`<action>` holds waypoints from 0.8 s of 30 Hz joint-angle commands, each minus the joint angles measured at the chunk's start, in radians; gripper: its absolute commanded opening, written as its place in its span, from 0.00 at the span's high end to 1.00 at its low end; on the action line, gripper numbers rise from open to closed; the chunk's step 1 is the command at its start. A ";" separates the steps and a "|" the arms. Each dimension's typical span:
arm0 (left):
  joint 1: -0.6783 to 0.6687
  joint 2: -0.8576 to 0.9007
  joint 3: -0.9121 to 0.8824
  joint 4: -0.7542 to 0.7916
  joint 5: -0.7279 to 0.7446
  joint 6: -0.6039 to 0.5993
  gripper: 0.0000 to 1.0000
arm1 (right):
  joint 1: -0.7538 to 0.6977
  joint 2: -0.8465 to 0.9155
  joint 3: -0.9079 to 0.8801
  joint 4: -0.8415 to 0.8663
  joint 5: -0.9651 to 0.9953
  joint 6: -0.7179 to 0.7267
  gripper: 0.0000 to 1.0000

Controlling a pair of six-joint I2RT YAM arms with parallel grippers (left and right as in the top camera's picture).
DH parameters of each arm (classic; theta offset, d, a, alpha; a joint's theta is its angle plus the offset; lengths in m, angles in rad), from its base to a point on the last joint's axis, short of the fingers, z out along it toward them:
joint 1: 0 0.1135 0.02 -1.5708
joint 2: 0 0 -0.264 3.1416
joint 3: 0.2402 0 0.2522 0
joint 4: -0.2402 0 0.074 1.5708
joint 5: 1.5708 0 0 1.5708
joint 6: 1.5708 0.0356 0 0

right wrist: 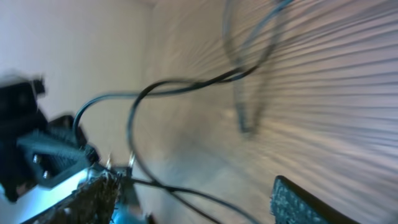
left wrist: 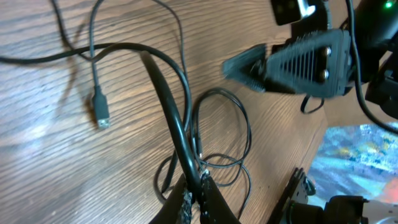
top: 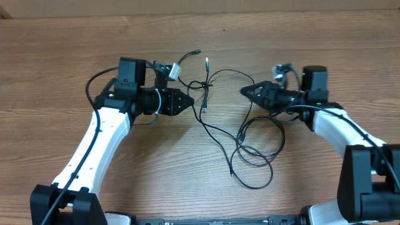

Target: Untangle cables

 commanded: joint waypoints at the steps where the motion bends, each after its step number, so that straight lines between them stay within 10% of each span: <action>1: -0.033 0.003 0.023 0.017 -0.001 0.019 0.96 | 0.098 -0.023 0.018 0.008 0.012 0.013 0.18; 10: -0.090 0.003 0.023 0.022 0.003 -0.024 0.96 | 0.304 -0.022 0.018 0.019 0.465 0.170 0.18; 18: -0.084 0.002 0.024 0.116 0.168 -0.080 0.96 | 0.389 -0.018 0.018 -0.108 0.887 0.169 0.81; 24: 0.085 0.000 0.076 0.120 0.302 -0.111 0.96 | 0.289 -0.018 0.018 -0.217 1.032 0.145 0.93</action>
